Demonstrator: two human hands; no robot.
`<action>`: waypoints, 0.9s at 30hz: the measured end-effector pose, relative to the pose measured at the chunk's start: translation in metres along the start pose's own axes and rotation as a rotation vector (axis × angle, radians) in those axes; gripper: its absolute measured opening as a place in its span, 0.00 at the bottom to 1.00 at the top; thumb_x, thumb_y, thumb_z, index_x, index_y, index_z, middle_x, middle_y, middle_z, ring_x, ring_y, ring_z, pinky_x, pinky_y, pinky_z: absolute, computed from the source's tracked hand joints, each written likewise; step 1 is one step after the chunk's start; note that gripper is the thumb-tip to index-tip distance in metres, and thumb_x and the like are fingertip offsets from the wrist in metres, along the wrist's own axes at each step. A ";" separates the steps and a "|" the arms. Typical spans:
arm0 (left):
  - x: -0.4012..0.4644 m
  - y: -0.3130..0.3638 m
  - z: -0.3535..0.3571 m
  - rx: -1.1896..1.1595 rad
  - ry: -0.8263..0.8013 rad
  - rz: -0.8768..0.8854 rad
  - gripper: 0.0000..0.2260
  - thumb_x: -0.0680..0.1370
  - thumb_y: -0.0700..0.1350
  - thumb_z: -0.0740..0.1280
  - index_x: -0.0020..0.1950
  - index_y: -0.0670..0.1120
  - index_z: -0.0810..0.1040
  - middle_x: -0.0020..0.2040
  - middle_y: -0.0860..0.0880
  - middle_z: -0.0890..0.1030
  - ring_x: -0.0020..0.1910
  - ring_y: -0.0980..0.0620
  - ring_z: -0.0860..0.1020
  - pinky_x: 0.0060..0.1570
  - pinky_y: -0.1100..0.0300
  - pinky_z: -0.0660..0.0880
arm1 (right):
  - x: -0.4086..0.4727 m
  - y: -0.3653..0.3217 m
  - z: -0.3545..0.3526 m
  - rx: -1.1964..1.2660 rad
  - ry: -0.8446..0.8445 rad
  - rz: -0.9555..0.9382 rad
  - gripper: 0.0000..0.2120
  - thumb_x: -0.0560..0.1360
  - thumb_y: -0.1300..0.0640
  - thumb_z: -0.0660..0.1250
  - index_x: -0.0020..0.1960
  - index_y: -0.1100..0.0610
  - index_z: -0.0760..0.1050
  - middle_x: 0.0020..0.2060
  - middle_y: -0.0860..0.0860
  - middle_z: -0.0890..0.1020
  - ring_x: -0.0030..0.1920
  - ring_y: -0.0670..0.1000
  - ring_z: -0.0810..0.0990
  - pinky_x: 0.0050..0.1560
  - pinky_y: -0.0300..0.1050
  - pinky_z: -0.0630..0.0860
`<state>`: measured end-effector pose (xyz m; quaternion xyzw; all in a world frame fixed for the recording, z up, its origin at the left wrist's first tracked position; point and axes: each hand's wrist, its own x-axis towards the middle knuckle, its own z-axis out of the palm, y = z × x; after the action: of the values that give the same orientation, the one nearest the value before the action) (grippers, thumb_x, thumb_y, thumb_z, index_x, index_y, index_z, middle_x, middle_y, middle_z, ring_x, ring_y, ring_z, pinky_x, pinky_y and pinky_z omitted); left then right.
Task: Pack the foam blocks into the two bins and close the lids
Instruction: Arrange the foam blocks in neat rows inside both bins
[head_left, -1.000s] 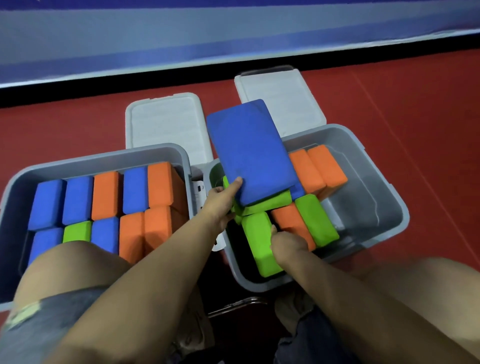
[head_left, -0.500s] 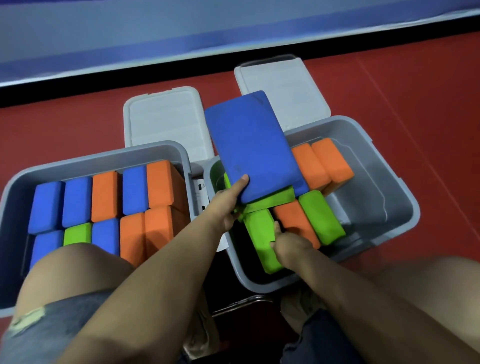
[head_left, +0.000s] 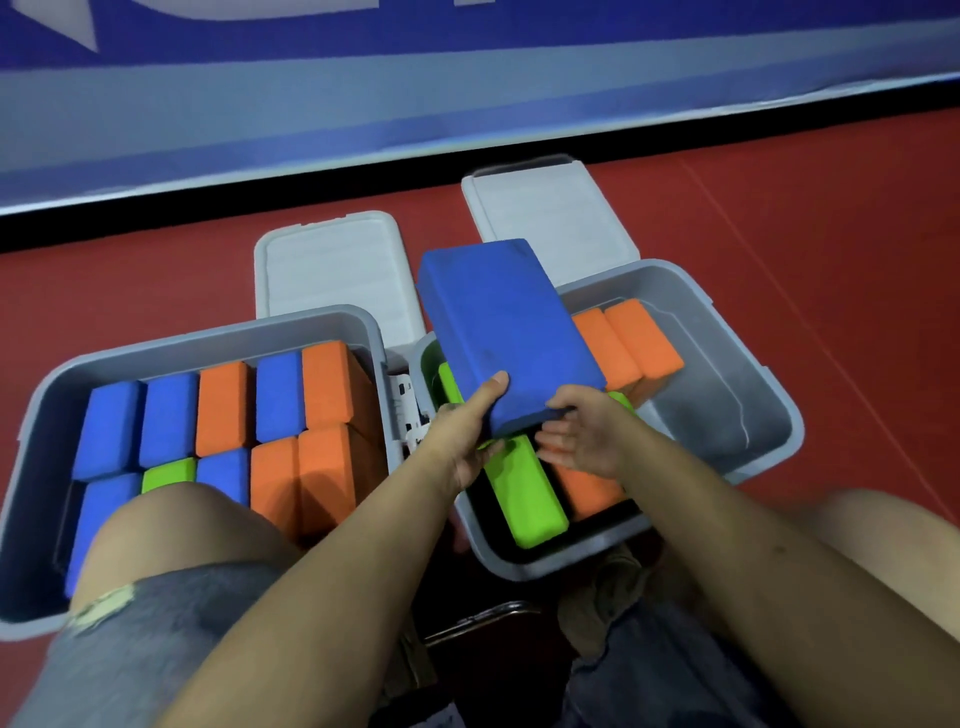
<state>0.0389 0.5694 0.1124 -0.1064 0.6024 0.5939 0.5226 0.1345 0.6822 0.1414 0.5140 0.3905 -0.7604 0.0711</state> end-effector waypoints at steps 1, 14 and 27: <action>-0.003 -0.003 0.001 -0.022 -0.007 0.026 0.44 0.53 0.64 0.77 0.65 0.49 0.73 0.60 0.51 0.81 0.55 0.53 0.80 0.38 0.60 0.75 | -0.004 -0.002 -0.001 0.088 -0.029 0.015 0.11 0.76 0.56 0.59 0.56 0.60 0.70 0.61 0.59 0.69 0.67 0.59 0.68 0.66 0.58 0.66; -0.039 0.004 0.083 0.064 -0.249 0.108 0.29 0.78 0.65 0.54 0.68 0.45 0.72 0.58 0.49 0.80 0.58 0.52 0.78 0.57 0.58 0.73 | -0.041 -0.045 -0.042 -0.029 0.285 -0.585 0.47 0.57 0.37 0.75 0.72 0.40 0.57 0.64 0.45 0.76 0.60 0.54 0.78 0.56 0.62 0.76; 0.022 -0.029 0.117 0.255 -0.236 -0.047 0.28 0.79 0.67 0.44 0.52 0.50 0.75 0.47 0.50 0.78 0.44 0.53 0.76 0.40 0.60 0.68 | -0.047 -0.076 -0.144 -0.919 1.001 -0.639 0.35 0.65 0.48 0.74 0.70 0.44 0.67 0.63 0.58 0.66 0.61 0.61 0.70 0.62 0.52 0.66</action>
<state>0.1097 0.6688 0.1078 0.0174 0.6047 0.5085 0.6128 0.2218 0.8166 0.1969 0.5786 0.7845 -0.1801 -0.1317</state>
